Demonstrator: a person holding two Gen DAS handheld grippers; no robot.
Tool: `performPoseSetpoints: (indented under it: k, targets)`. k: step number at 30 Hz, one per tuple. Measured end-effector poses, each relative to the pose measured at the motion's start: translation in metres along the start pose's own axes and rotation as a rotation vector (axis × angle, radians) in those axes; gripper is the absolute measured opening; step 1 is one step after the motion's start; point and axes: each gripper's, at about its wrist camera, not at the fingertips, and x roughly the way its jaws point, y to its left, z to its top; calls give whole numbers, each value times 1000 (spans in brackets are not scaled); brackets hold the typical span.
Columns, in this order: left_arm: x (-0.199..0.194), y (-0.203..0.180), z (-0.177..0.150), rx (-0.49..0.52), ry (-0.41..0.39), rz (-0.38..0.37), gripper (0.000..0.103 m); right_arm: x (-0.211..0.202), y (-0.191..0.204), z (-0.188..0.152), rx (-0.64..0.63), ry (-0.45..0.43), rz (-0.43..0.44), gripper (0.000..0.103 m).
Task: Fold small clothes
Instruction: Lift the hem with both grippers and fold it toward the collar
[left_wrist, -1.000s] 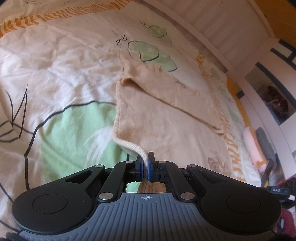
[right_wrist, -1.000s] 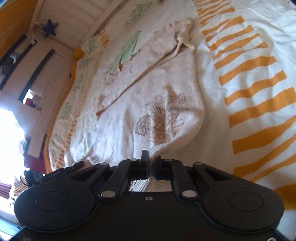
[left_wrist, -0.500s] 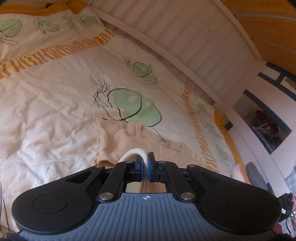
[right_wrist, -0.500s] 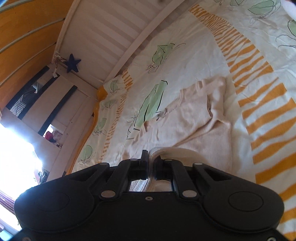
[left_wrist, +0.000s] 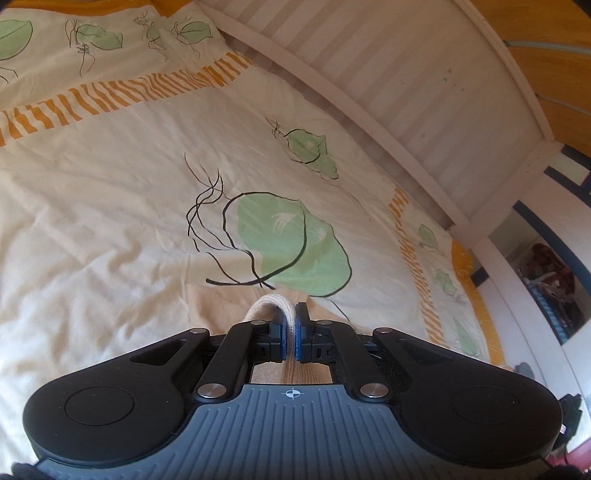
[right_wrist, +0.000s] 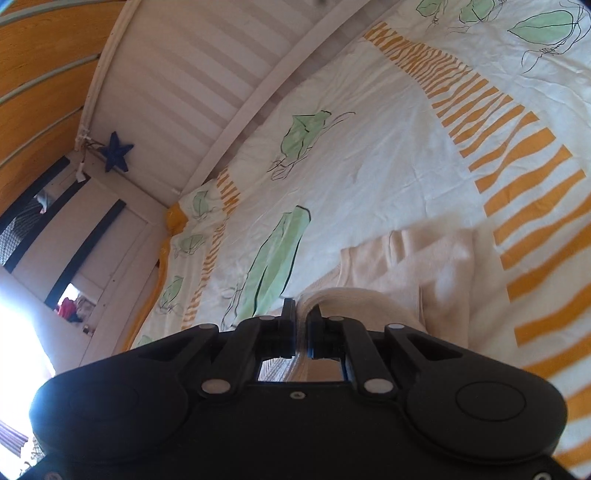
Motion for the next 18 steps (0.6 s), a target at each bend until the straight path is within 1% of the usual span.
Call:
performPoseSetpoints:
  k: [4,7,9,14,15,16,17,18]
  targets:
    - [20,7,4,-10,22,15,4,19,-12,7,31,-7,-27,14]
    - [34,15,5,-41,24,30,4,28,-21,8,60,-19,-53,14]
    - [42,20,6,-58,25,47,4,34,-26,10,83,-26,-66,14]
    - [60,31,7,-70,31,96,6,50,-40,13,115,-27,-132,15]
    - [62,34,8,-78,33,112,8,52,-42,12,121,-28,-143,16]
    - [62,37,8,-81,23,132,13,53,-45,14,125,-31,-155,19]
    - [61,39,9,-80,2,158,30,53,-48,13,129,-35,-162,19]
    - [58,40,10,-75,-17,172,38,52,-50,14,135,-46,-164,20]
